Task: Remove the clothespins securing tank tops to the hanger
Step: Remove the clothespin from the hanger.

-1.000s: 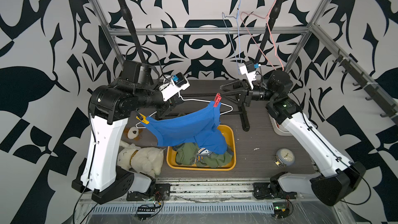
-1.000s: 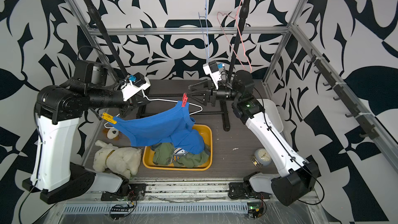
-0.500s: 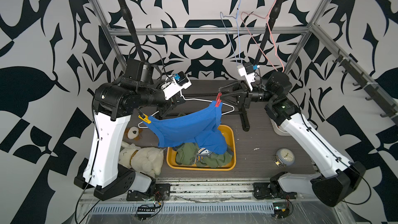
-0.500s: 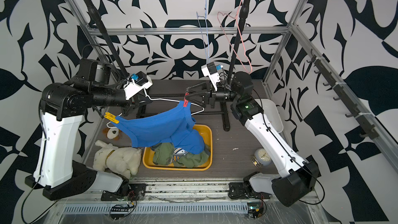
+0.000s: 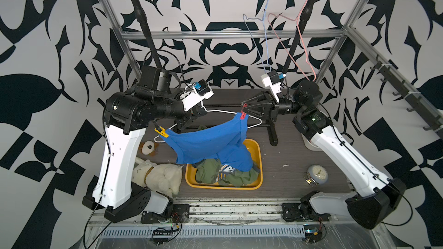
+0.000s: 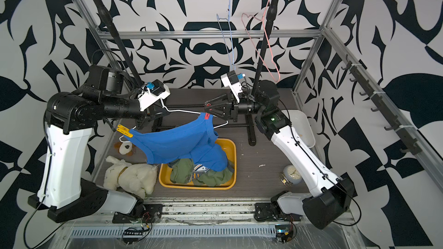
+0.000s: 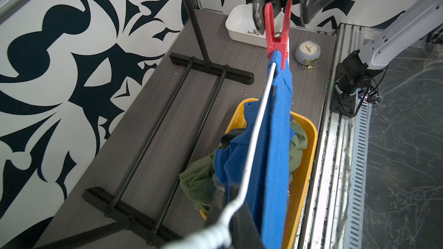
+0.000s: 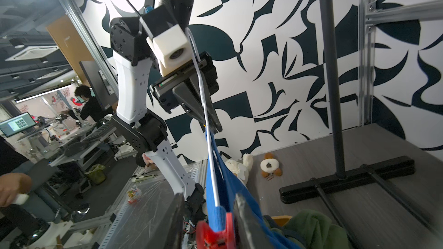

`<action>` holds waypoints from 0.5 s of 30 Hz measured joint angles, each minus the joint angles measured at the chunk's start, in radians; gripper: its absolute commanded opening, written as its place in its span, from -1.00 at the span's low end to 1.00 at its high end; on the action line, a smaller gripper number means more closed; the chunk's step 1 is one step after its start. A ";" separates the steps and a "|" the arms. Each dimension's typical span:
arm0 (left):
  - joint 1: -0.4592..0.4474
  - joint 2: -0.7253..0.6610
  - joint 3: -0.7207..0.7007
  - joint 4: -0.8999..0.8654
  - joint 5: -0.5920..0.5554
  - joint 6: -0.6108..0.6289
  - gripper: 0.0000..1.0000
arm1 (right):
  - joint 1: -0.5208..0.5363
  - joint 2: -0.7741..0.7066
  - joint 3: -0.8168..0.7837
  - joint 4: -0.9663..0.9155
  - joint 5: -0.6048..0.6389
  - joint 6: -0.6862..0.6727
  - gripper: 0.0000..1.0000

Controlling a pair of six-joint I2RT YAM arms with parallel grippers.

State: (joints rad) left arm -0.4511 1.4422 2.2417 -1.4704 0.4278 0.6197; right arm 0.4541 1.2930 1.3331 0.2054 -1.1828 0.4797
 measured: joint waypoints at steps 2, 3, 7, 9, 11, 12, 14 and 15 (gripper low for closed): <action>-0.001 0.001 0.000 0.000 0.000 0.000 -1.00 | 0.000 0.000 0.000 -0.002 0.000 0.000 -0.55; -0.001 0.001 0.000 0.000 0.001 0.000 -1.00 | 0.000 0.000 0.000 -0.002 0.000 0.000 -0.58; -0.002 0.001 0.000 -0.004 0.003 0.001 -1.00 | 0.000 0.000 0.000 -0.005 0.003 -0.006 -0.83; -0.003 0.001 0.000 -0.010 0.003 0.001 -1.00 | 0.000 0.000 0.000 -0.006 0.005 -0.007 -0.94; -0.003 0.001 0.000 -0.012 0.003 0.001 -1.00 | 0.000 0.000 0.000 -0.006 0.008 -0.008 -1.00; -0.004 0.001 0.000 -0.012 0.003 0.001 -1.00 | 0.000 0.000 0.000 -0.006 0.009 -0.008 -1.00; -0.004 0.001 0.000 -0.012 0.003 0.002 -1.00 | 0.000 0.000 0.000 -0.006 0.016 -0.008 -1.00; -0.004 0.001 0.000 -0.012 0.002 0.002 -0.99 | 0.000 0.000 0.000 -0.006 0.020 -0.009 -1.00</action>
State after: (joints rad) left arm -0.4553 1.4433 2.2417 -1.4822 0.4297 0.6216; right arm 0.4541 1.2930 1.3331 0.1989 -1.1629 0.4709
